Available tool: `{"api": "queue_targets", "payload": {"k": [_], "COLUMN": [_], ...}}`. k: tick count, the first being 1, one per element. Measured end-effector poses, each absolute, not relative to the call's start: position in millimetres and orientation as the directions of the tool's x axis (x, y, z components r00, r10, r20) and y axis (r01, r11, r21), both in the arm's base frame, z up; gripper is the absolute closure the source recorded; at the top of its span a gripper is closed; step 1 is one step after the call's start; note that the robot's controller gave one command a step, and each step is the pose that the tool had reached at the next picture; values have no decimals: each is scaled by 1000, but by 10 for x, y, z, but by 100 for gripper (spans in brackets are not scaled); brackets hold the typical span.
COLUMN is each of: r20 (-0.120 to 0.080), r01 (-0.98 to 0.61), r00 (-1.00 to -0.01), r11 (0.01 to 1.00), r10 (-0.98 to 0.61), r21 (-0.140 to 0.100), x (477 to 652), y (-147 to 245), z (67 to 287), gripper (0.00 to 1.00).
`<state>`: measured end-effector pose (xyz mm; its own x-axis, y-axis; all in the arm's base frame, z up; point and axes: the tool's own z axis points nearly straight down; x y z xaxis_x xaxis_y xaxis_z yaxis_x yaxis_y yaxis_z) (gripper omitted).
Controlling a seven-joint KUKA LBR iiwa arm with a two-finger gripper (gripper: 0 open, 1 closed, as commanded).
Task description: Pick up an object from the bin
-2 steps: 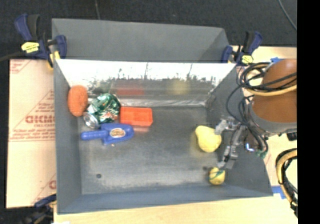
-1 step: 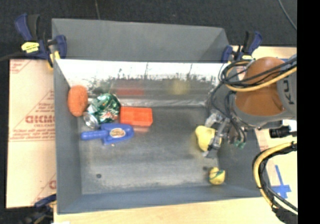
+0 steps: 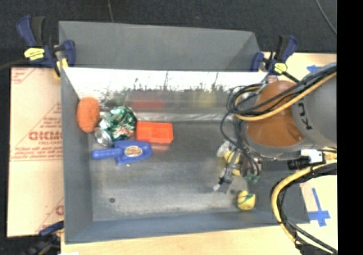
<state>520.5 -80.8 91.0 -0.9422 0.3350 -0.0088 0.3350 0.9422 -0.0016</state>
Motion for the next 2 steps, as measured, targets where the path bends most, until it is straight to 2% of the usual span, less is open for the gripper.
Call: {"api": "queue_targets", "payload": {"k": [1,2], "r20": [-20,-10], "r01": [376,415], "r00": [-926,-910], "r11": [927,910], "r10": [376,415], "r21": [2,0], "x": [5517,5412], "y": [-756,-1379], "z": [1183,1178], "gripper": [0,0]}}
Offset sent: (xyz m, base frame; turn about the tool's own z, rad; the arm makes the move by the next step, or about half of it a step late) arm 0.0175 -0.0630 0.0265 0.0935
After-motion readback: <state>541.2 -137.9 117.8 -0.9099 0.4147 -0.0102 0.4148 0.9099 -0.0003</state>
